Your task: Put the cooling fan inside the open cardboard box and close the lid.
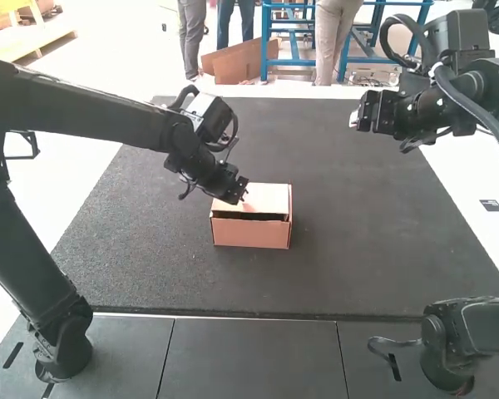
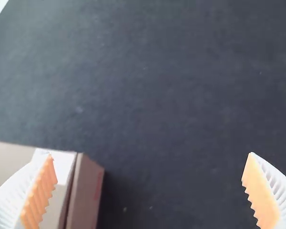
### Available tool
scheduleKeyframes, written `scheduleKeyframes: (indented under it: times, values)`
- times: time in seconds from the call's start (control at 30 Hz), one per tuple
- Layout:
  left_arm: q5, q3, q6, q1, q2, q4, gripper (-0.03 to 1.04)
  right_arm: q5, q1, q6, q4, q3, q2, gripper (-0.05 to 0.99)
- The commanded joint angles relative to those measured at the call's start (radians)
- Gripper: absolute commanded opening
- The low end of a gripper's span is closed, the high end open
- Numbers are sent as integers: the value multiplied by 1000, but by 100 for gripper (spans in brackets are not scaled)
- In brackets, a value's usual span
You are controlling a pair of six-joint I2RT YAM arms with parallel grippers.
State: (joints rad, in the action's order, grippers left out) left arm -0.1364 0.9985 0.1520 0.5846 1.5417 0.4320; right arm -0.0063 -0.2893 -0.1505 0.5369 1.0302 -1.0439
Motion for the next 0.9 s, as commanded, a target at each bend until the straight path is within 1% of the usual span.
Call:
scheduleKeyframes:
  times: [0.0,0.07,0.13,0.2,0.23,0.33,0.47,0.6,0.87]
  values:
    - [-89,-14,-46,8,-42,-19,97,-15,16,-15,-2,31,19,89]
    - [-115,-26,-58,9,-42,-41,97,-15,16,-15,0,30,19,89]
    - [-164,-38,-80,9,-43,-64,97,-15,16,-15,0,30,19,89]
    - [-190,-54,-98,9,-46,-91,97,-15,18,-15,3,33,19,89]
    - [-212,-61,-106,9,-49,-98,97,-15,16,-15,5,34,19,89]
    - [-239,-86,-126,8,-58,-122,97,-15,18,-15,8,34,21,89]
    - [-255,-120,-150,9,-71,-142,97,-18,27,-15,15,34,22,89]
    - [-255,-152,-163,9,-88,-153,97,-27,33,-20,18,33,22,89]
    - [-249,-193,-190,9,-118,-176,97,-27,33,-23,26,34,24,89]
